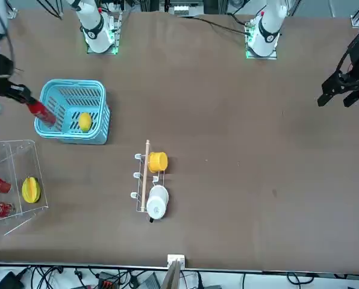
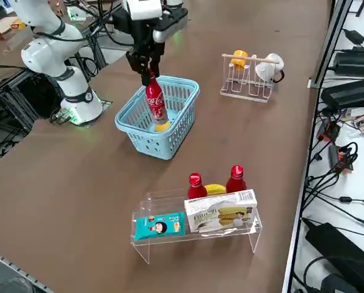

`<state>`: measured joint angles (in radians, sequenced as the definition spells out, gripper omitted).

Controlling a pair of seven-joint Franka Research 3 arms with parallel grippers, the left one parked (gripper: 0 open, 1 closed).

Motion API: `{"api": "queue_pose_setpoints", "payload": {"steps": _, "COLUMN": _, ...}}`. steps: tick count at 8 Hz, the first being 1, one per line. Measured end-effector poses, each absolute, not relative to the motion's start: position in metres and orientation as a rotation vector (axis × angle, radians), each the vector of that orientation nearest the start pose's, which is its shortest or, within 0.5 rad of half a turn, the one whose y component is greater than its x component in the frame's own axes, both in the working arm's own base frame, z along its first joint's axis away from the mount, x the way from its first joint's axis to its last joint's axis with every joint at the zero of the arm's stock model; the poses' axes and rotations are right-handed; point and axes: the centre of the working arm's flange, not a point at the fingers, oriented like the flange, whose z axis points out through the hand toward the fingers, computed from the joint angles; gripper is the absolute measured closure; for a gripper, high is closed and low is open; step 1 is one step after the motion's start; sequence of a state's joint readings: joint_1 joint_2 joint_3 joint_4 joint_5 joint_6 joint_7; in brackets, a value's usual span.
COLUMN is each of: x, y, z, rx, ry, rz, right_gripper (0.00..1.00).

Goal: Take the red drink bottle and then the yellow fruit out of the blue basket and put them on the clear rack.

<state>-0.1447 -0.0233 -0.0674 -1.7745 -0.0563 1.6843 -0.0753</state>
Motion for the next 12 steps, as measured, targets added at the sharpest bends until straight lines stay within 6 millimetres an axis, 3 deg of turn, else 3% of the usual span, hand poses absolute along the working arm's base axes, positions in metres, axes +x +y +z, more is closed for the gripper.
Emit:
{"api": "queue_pose_setpoints", "payload": {"steps": 2, "x": 0.551, "y": -0.162, "z": 0.556, "rx": -3.185, "ry": 0.134, "rz": 0.099, "right_gripper": 0.62}}
{"api": "queue_pose_setpoints", "payload": {"steps": 3, "x": 0.563, "y": -0.217, "z": 0.547, "rx": -3.189, "ry": 0.050, "rz": 0.105, "right_gripper": 0.62}}
{"api": "queue_pose_setpoints", "payload": {"steps": 8, "x": 0.577, "y": -0.330, "z": 0.506, "rx": -3.168, "ry": -0.275, "rz": 0.147, "right_gripper": 0.62}}
{"api": "queue_pose_setpoints", "payload": {"steps": 10, "x": 0.585, "y": -0.351, "z": 0.494, "rx": -3.181, "ry": -0.347, "rz": 0.111, "right_gripper": 0.62}}
{"api": "queue_pose_setpoints", "payload": {"steps": 12, "x": 0.593, "y": -0.354, "z": 0.491, "rx": -3.198, "ry": -0.377, "rz": 0.070, "right_gripper": 0.62}}
